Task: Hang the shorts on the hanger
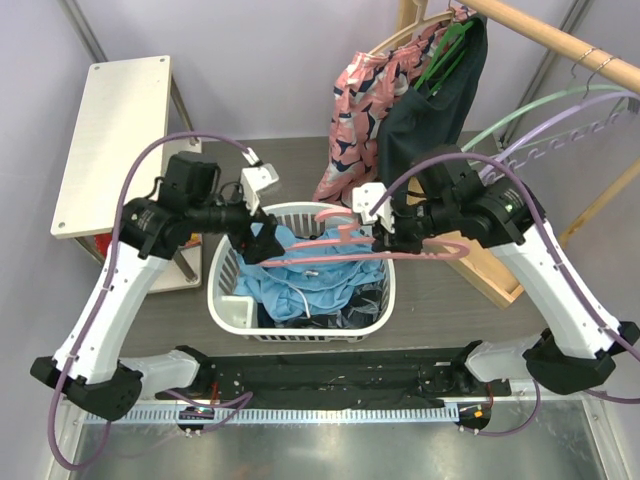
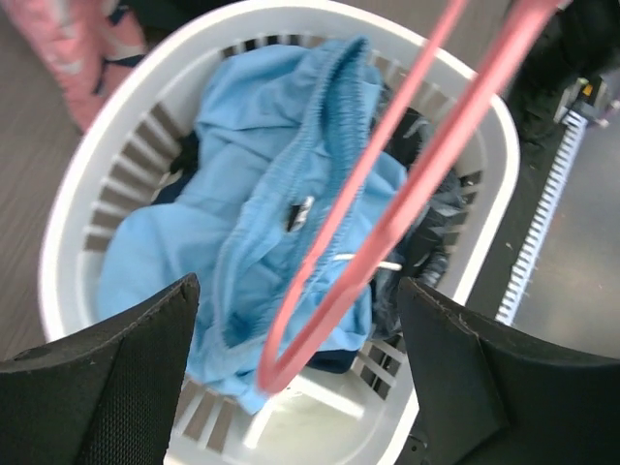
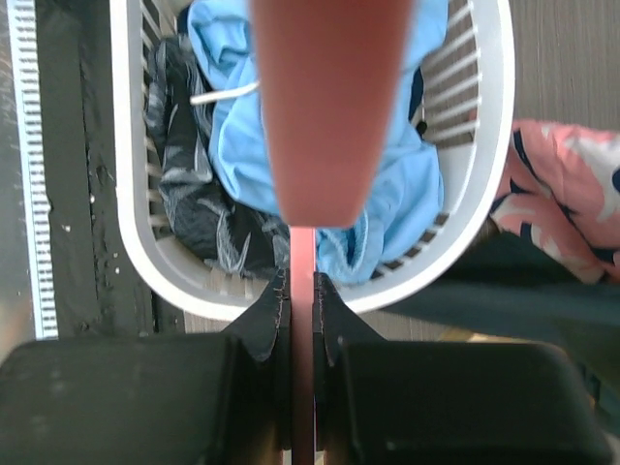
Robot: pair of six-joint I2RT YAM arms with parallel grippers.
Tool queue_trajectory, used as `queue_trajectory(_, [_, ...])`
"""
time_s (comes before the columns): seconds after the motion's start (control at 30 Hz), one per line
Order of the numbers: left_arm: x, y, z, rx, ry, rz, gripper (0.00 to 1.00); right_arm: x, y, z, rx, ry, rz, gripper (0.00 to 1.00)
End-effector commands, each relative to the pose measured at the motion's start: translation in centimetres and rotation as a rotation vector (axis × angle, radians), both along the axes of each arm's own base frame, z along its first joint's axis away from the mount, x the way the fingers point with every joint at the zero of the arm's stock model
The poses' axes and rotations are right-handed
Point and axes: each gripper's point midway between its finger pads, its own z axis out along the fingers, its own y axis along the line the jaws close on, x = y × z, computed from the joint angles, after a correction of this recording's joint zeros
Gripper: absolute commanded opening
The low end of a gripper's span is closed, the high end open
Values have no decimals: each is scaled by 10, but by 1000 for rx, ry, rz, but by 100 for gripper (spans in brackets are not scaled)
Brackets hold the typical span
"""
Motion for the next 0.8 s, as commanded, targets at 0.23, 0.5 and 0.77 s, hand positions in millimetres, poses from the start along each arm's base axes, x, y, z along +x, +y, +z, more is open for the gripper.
queue_trajectory(0.23, [13, 28, -32, 69, 87, 164, 66, -28, -52, -6, -72, -44, -110, 1])
queue_trajectory(0.5, [24, 41, -91, 284, 132, 262, 60, -13, -45, -18, -97, -27, -141, 1])
queue_trajectory(0.77, [24, 58, -125, 425, 185, 287, 47, -4, -33, -24, -96, -21, -120, 1])
